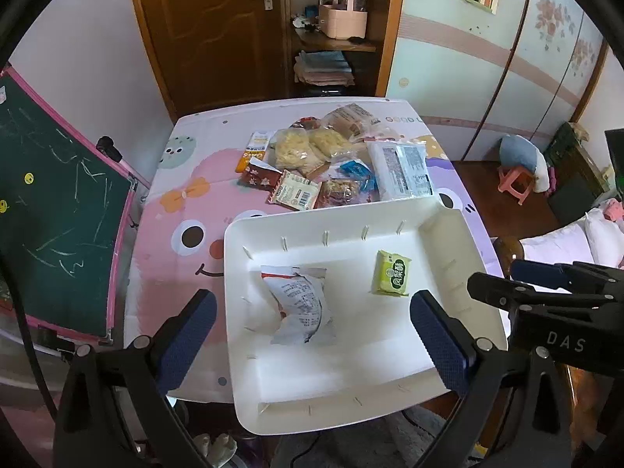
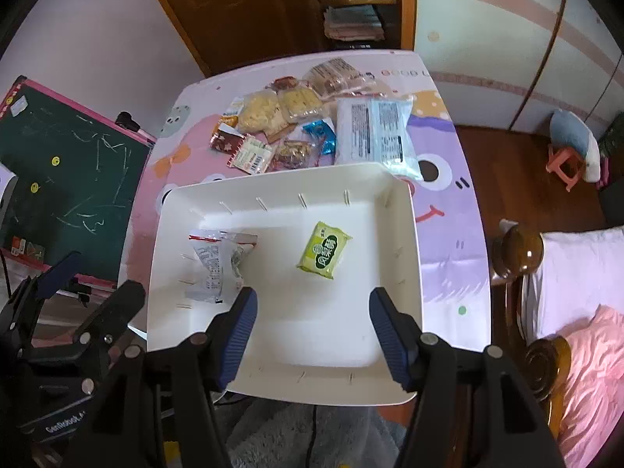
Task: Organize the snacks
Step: 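Withdraw both grippers from the tray toward the snack pile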
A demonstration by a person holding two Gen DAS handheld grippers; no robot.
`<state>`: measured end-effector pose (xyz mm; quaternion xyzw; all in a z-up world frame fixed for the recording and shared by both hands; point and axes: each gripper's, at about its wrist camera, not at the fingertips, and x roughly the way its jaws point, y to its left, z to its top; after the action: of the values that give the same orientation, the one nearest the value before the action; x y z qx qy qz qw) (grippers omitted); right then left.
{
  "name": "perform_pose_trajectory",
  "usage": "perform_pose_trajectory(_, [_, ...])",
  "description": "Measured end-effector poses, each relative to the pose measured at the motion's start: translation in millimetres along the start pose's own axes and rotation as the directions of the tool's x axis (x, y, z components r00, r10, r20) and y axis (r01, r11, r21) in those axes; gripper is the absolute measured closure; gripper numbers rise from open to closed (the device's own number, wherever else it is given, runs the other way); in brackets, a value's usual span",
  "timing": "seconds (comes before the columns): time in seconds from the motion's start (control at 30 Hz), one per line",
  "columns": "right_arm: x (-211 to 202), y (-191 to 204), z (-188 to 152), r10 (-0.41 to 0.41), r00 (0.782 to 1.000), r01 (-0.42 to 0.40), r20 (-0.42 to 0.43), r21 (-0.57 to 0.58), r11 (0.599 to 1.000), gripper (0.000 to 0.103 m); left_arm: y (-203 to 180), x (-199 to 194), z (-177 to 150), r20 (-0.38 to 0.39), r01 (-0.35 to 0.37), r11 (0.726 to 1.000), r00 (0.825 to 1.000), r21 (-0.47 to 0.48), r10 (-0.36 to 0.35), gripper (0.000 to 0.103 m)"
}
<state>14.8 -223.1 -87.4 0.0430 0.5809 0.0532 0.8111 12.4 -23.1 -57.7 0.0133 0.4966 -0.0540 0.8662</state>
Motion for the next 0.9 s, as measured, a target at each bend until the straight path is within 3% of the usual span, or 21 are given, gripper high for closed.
perform_pose_trajectory(0.6, [-1.3,-15.0,14.8,0.082,0.995,-0.086,0.06,0.074,0.994,0.041,2.1,7.9,20.0,-0.026,0.082,0.997,0.996,0.005,-0.082,0.004])
perform_pose_trajectory(0.7, [0.4,-15.1,21.8,0.058,0.997,-0.061,0.052,0.057,0.997,0.03,4.3,8.6,28.6,-0.016,0.083,0.997,0.996,0.006,-0.083,0.004])
perform_pose_trajectory(0.9, [-1.2,-15.4,39.8,0.041,0.995,-0.045,0.089,0.046,0.998,0.027,10.7,13.0,51.9,0.002,0.065,0.998,0.998,0.014,-0.065,0.004])
